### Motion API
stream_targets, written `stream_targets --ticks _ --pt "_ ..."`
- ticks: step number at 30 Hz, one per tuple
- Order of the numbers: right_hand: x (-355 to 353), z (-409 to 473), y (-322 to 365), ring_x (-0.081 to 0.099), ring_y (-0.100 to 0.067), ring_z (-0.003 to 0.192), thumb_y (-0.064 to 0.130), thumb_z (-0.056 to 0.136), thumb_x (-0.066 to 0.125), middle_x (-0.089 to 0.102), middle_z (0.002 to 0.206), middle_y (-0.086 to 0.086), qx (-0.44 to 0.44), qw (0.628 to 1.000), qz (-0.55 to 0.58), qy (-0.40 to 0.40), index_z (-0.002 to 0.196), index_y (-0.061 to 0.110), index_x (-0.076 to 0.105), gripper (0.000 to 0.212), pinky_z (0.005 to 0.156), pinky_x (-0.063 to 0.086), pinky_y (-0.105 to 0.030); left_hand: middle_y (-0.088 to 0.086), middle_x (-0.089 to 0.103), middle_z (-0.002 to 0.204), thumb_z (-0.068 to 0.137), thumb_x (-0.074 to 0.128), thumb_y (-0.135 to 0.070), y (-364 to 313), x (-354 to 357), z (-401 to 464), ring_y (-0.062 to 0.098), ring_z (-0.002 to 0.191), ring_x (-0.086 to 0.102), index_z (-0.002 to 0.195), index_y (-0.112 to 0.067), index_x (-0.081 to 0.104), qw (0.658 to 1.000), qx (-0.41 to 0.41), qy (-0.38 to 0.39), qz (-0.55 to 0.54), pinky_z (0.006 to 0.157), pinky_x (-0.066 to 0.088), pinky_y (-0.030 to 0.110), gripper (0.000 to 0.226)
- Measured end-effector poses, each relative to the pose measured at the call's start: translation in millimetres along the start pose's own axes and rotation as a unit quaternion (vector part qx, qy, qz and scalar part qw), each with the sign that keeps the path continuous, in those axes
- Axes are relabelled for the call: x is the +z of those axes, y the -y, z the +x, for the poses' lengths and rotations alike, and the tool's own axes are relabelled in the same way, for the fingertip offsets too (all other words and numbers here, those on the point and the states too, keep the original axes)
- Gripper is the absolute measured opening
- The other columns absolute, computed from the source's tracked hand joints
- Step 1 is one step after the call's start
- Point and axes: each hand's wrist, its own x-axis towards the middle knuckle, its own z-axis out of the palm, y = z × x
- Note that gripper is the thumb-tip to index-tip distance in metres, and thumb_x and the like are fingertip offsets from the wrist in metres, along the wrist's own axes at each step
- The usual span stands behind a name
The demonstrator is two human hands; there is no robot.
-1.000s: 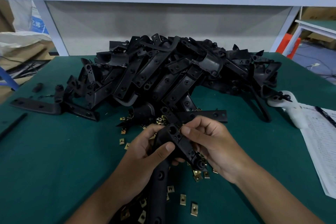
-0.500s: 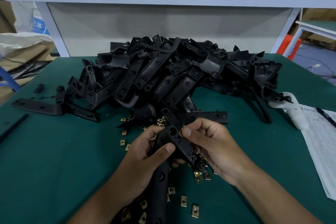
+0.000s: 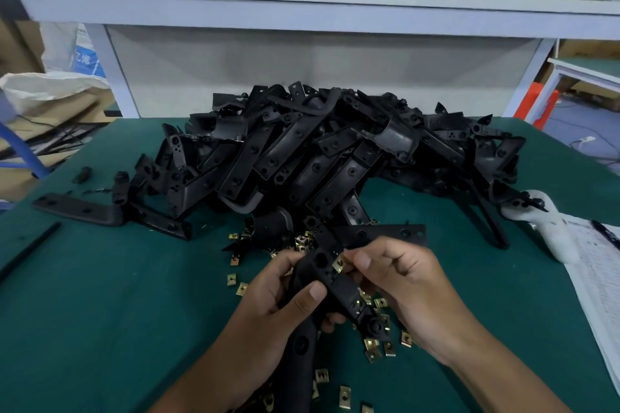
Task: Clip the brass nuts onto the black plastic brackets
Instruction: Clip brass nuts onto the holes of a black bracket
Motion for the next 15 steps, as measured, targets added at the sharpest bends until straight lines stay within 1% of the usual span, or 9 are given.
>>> stream_targets --ticks 1,3,6,8,12,15 --pt "-0.2 -0.3 0.3 0.073 -0.023 0.087 0.046 0.083 0.076 0.077 0.094 -0.012 -0.001 1.0 -0.008 -0.001 0.092 0.018 0.078 0.03 0.08 0.055 -0.026 0.013 0.074 0.103 0.083 0.079 -0.05 0.9 -0.2 0.9 0.03 0.09 0.072 0.111 -0.025 0.067 1.0 -0.003 -0.003 -0.005 0.078 0.058 0.034 0.04" --pt "0.3 -0.5 2.3 0.072 -0.017 0.083 0.045 0.084 0.076 0.077 0.091 -0.01 0.001 1.0 -0.019 -0.003 0.091 0.018 0.078 0.028 0.076 0.055 -0.023 0.01 0.073 0.099 0.08 0.081 -0.053 2.7 -0.6 2.7 0.028 0.087 0.07 0.11 -0.025 0.067 1.0 -0.008 -0.008 -0.013 0.074 0.056 0.032 0.044" --pt "1.5 -0.1 5.4 0.068 -0.011 0.077 0.042 0.084 0.076 0.077 0.087 -0.007 0.003 1.0 -0.02 0.0 0.09 0.017 0.079 0.026 0.069 0.052 -0.018 0.008 0.073 0.092 0.083 0.079 -0.05 3.8 -0.8 3.0 0.023 0.082 0.069 0.11 -0.023 0.066 1.0 -0.001 0.002 -0.019 0.069 0.055 0.029 0.04" --pt "2.0 0.0 5.9 0.068 -0.01 0.077 0.042 0.084 0.077 0.077 0.088 -0.007 0.004 1.0 -0.019 0.001 0.091 0.017 0.079 0.026 0.069 0.051 -0.017 0.009 0.072 0.09 0.084 0.078 -0.05 4.5 -1.0 3.0 0.022 0.081 0.068 0.108 -0.024 0.065 1.0 0.004 0.006 -0.017 0.068 0.054 0.029 0.038" --pt "3.1 -0.2 5.2 0.069 -0.012 0.079 0.047 0.081 0.078 0.077 0.087 -0.007 0.013 1.0 -0.024 0.002 0.091 0.018 0.079 0.03 0.072 0.052 -0.019 0.009 0.071 0.088 0.085 0.078 -0.05 4.7 -1.7 4.6 0.021 0.079 0.067 0.104 -0.026 0.065 0.999 0.013 0.02 -0.03 0.062 0.052 0.028 0.034" --pt "4.1 -0.2 4.6 0.069 -0.011 0.078 0.046 0.08 0.077 0.077 0.085 -0.005 0.008 1.0 -0.023 -0.009 0.091 0.019 0.08 0.029 0.071 0.052 -0.018 0.008 0.071 0.086 0.084 0.079 -0.051 4.1 -1.4 4.5 0.02 0.077 0.066 0.103 -0.028 0.066 0.999 0.009 0.025 -0.031 0.061 0.051 0.027 0.032"
